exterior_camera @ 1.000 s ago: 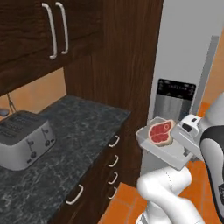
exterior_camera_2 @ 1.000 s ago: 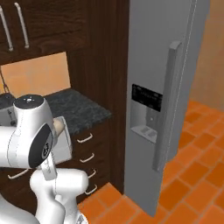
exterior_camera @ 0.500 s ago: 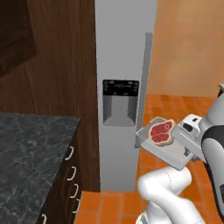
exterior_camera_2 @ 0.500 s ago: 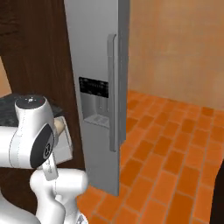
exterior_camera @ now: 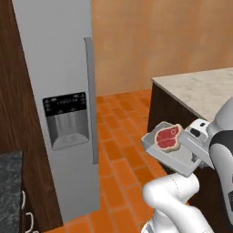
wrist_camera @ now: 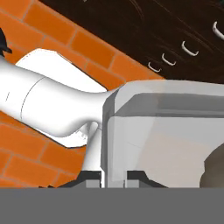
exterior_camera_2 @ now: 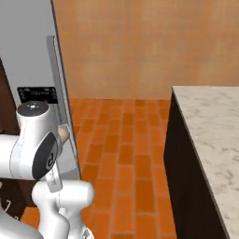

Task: Take the meat container that has the steak and place it on the second highest rack of the freezer. Then take the vegetable container that has the corn and carrot and place it on the highest rack of the freezer.

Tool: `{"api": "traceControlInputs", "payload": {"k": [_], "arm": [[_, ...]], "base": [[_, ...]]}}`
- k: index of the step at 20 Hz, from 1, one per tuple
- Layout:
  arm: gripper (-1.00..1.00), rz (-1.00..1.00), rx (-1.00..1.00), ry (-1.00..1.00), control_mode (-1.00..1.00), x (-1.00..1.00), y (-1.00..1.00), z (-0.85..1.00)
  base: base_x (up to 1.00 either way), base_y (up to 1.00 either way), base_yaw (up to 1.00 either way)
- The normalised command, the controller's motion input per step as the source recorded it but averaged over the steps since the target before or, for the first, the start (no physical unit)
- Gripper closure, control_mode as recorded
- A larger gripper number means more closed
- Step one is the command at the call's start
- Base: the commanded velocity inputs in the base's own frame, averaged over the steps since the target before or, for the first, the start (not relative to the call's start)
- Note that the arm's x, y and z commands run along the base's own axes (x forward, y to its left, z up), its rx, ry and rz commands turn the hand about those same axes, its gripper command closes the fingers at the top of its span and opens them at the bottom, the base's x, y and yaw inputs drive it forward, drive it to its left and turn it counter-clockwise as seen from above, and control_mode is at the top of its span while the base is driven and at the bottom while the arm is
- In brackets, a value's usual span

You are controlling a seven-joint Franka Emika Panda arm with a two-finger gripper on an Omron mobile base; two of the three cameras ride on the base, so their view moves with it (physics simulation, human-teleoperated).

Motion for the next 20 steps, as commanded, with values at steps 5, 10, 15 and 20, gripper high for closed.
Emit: {"api": "traceControlInputs", "payload": {"k": [5,10,15,20], "arm": [[1.00,0.00,0.00,0.00,1.00,0.00,0.00,0.00],[1.00,0.00,0.00,0.00,1.00,0.00,0.00,0.00],[1.00,0.00,0.00,0.00,1.00,0.00,0.00,0.00],[1.00,0.00,0.00,0.00,1.00,0.00,0.00,0.00]], "base": [[0.21,-0.23,-0.50],[0.77,-0.28,-0.32],[1.00,-0.30,-0.18],[1.00,-0.04,-0.02]]}}
